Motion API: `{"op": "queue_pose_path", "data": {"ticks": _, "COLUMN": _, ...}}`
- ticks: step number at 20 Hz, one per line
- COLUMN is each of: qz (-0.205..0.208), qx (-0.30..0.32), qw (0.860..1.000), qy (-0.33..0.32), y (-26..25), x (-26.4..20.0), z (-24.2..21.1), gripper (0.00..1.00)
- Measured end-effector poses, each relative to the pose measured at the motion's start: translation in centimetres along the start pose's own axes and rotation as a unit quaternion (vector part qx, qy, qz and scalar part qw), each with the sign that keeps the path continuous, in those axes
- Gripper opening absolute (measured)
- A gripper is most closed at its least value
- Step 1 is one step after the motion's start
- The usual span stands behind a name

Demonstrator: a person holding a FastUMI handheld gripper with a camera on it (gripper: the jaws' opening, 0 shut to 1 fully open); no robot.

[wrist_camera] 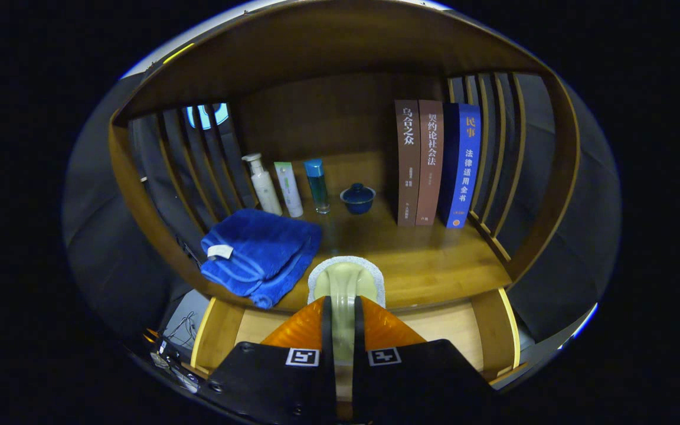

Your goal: Pull open the drawer, take out the items inside it, and place them on the countertop above the cabinet.

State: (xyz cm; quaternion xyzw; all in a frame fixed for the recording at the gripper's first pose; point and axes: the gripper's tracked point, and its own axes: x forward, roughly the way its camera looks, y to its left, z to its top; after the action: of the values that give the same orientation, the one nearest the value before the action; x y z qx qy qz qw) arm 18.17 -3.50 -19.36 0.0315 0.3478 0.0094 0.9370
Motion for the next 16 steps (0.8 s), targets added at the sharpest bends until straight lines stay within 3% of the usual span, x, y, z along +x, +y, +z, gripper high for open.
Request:
{"op": "queue_pose_path", "data": {"ticks": 10, "qz": -0.003, "qx": 0.019, "qw": 0.998, "qy": 0.053, "y": -0.9, "x": 10.3, "z": 3.4, "gripper": 0.15}}
{"op": "queue_pose_path", "data": {"ticks": 16, "qz": -0.012, "qx": 0.01, "qw": 0.997, "qy": 0.075, "y": -1.2, "x": 13.3, "z": 4.4, "gripper": 0.15}}
